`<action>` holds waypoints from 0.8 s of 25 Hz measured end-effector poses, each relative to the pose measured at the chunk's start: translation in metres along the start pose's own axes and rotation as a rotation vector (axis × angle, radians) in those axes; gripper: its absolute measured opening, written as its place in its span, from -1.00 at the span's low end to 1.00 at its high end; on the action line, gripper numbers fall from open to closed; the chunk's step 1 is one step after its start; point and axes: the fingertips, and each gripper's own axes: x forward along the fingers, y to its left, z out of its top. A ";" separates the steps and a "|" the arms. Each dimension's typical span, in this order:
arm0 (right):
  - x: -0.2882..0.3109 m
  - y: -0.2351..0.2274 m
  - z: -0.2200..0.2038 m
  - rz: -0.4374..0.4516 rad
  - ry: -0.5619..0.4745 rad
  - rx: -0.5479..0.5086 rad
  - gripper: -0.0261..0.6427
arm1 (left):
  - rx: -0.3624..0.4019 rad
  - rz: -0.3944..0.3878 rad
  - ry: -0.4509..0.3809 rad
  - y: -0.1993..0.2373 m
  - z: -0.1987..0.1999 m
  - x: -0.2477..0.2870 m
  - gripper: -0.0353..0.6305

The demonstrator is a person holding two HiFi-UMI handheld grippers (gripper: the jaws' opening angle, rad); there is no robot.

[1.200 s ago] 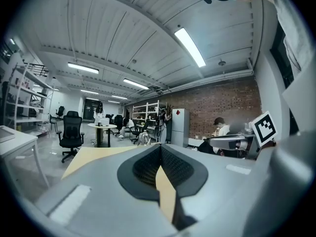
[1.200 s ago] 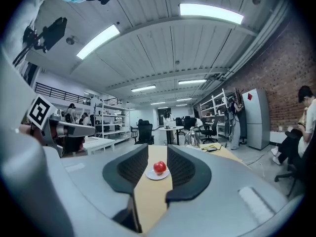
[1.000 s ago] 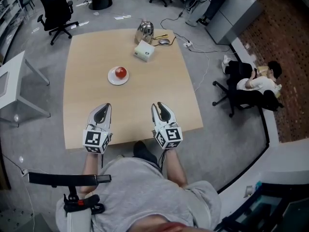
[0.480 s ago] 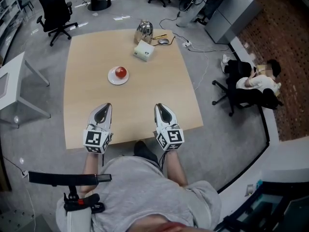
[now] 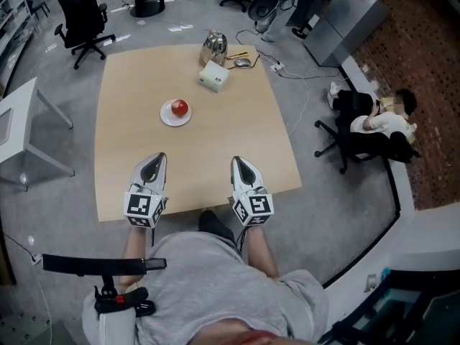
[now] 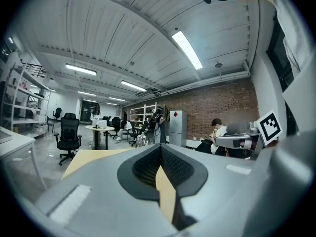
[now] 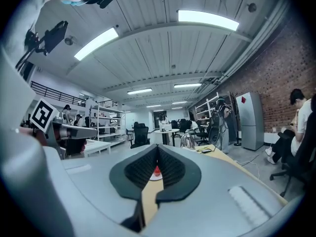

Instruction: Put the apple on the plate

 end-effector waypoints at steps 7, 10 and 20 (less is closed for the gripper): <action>0.000 0.001 0.001 -0.001 -0.007 0.010 -0.90 | 0.002 0.000 0.000 0.002 0.000 0.000 -0.84; 0.001 0.002 0.000 0.003 -0.005 0.015 -0.91 | 0.002 -0.001 0.001 0.001 0.000 0.001 -0.84; -0.002 0.002 0.003 0.007 -0.011 0.017 -0.91 | 0.005 0.004 -0.004 -0.001 0.003 -0.002 -0.84</action>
